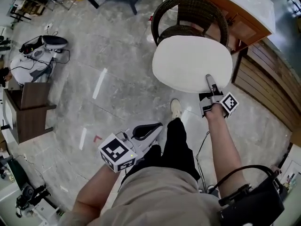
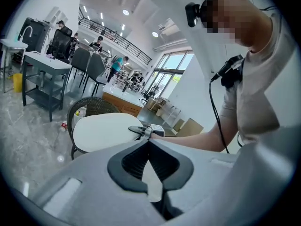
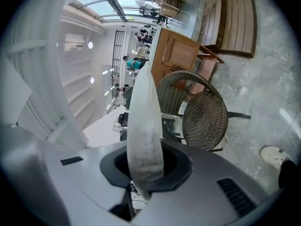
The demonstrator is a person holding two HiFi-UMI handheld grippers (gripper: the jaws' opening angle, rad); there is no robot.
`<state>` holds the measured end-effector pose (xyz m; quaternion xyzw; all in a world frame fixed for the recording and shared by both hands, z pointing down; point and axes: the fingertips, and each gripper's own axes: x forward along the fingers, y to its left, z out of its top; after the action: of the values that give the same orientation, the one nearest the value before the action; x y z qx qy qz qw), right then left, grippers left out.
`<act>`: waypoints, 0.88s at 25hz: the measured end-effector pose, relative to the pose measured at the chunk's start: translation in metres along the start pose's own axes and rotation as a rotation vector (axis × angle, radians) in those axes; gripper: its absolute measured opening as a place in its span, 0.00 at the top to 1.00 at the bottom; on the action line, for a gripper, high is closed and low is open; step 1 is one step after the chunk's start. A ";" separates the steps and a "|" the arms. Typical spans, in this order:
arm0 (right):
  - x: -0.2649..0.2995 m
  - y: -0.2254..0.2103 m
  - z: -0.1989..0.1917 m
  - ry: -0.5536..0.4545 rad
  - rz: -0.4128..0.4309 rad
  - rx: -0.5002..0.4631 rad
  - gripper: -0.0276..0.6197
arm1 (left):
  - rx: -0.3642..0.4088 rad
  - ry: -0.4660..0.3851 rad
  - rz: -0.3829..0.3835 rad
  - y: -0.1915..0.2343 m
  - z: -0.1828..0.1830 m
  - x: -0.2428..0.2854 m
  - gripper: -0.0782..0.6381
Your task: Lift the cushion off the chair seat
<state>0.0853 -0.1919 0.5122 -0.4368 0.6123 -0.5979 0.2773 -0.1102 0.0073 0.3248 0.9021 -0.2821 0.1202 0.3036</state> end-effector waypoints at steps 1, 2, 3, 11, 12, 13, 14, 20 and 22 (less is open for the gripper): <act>-0.008 0.009 -0.005 0.003 0.005 0.001 0.89 | 0.011 -0.003 0.000 -0.003 0.002 -0.006 0.88; -0.015 0.019 -0.011 0.006 0.010 0.001 0.89 | 0.020 -0.007 -0.001 -0.006 0.004 -0.011 0.88; -0.022 0.027 -0.016 0.010 0.014 0.000 0.89 | 0.027 -0.016 -0.003 -0.009 0.007 -0.017 0.88; -0.078 0.097 -0.046 0.014 0.077 -0.002 0.89 | 0.084 -0.058 -0.027 -0.036 0.019 -0.062 0.88; -0.085 0.105 -0.050 0.016 0.085 -0.005 0.89 | 0.089 -0.060 -0.029 -0.040 0.019 -0.068 0.88; -0.093 0.113 -0.055 0.018 0.091 -0.010 0.89 | 0.094 -0.063 -0.029 -0.043 0.018 -0.075 0.88; -0.100 0.120 -0.060 0.019 0.097 -0.015 0.89 | 0.099 -0.066 -0.028 -0.046 0.017 -0.082 0.88; -0.141 0.163 -0.085 0.020 0.145 -0.030 0.89 | 0.143 -0.093 -0.026 -0.065 0.014 -0.117 0.88; -0.154 0.177 -0.093 0.023 0.160 -0.037 0.89 | 0.148 -0.103 -0.026 -0.070 0.013 -0.129 0.88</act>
<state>0.0405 -0.0302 0.3236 -0.3847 0.6594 -0.5671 0.3091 -0.1734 0.1016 0.2304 0.9306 -0.2761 0.0900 0.2229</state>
